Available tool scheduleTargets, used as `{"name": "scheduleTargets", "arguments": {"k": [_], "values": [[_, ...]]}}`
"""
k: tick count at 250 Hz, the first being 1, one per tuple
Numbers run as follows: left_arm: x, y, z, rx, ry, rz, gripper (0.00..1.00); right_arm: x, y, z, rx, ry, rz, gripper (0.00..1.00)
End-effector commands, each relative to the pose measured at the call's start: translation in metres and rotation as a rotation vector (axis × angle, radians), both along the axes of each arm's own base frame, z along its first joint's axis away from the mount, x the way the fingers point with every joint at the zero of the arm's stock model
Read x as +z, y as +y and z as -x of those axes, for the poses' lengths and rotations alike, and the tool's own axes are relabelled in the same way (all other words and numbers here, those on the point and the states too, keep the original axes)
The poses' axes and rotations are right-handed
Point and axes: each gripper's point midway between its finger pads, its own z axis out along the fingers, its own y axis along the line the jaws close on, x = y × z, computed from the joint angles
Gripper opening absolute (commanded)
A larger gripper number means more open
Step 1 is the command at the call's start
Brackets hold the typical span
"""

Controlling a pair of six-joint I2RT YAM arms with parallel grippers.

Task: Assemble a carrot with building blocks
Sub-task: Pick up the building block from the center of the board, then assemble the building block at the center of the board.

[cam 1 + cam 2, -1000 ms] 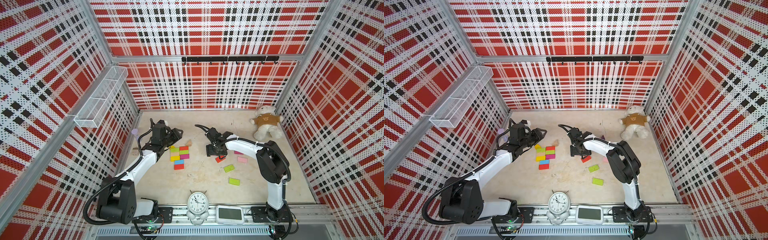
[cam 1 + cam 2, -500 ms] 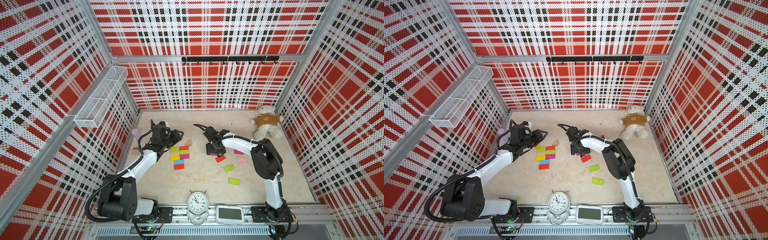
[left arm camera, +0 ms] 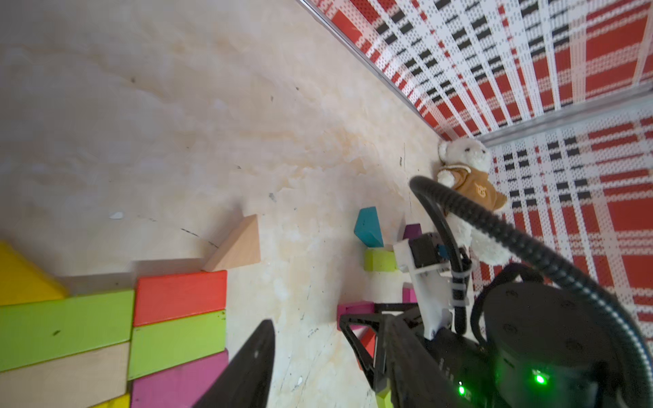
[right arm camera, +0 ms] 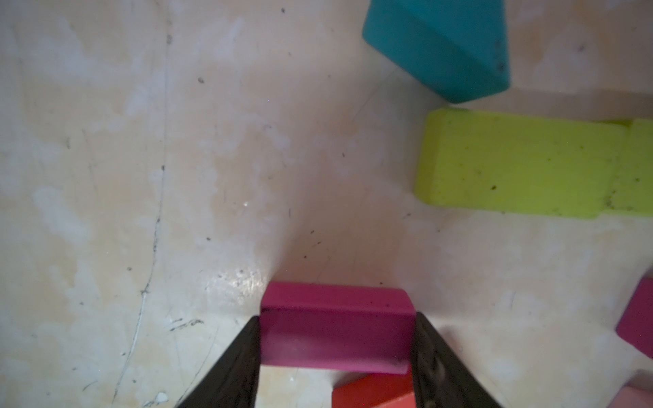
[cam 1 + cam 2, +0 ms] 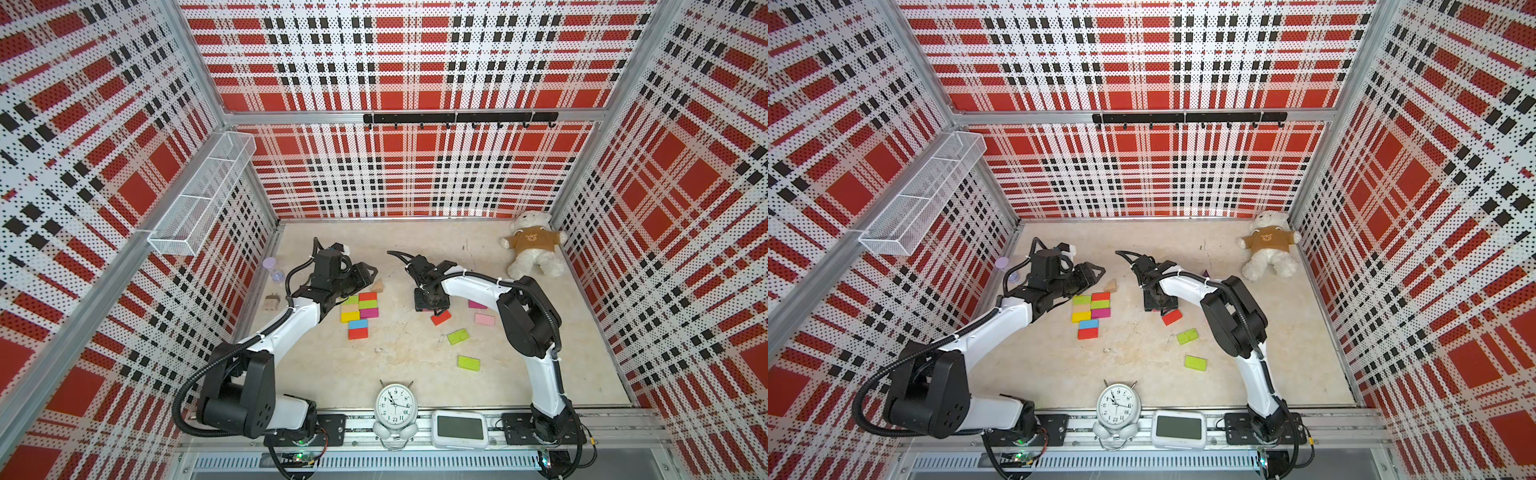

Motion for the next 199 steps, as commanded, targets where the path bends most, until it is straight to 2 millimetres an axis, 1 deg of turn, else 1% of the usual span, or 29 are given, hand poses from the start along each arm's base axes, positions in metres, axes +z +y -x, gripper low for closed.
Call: {"name": "scheduleTargets", "arguments": {"k": [1,29,54,66,96,137,150,199], "values": [[0.004,-0.015,0.012,-0.098,-0.033,-0.094,0.54,-0.002,-0.008,-0.001,-0.027,0.003,-0.044,0.57],[0.003,-0.029,0.031,-0.189,-0.055,-0.177,0.54,0.003,-0.013,-0.002,-0.003,0.001,-0.062,0.56],[0.008,-0.041,0.046,-0.274,-0.096,-0.217,0.54,0.006,-0.020,0.000,0.017,0.008,-0.081,0.56],[0.010,-0.043,0.050,-0.303,-0.112,-0.238,0.53,0.007,-0.021,0.002,0.036,0.012,-0.096,0.56],[0.018,-0.053,0.060,-0.382,-0.153,-0.268,0.53,0.010,-0.034,0.005,0.047,0.017,-0.074,0.57],[0.021,-0.072,0.068,-0.482,-0.184,-0.314,0.53,0.009,-0.048,0.001,0.020,0.015,-0.058,0.57],[0.020,-0.078,0.069,-0.506,-0.185,-0.323,0.52,0.008,-0.050,-0.002,0.011,0.013,-0.060,0.57],[0.012,-0.090,0.068,-0.543,-0.171,-0.352,0.52,0.004,-0.053,-0.011,0.010,-0.007,-0.032,0.56]]}}
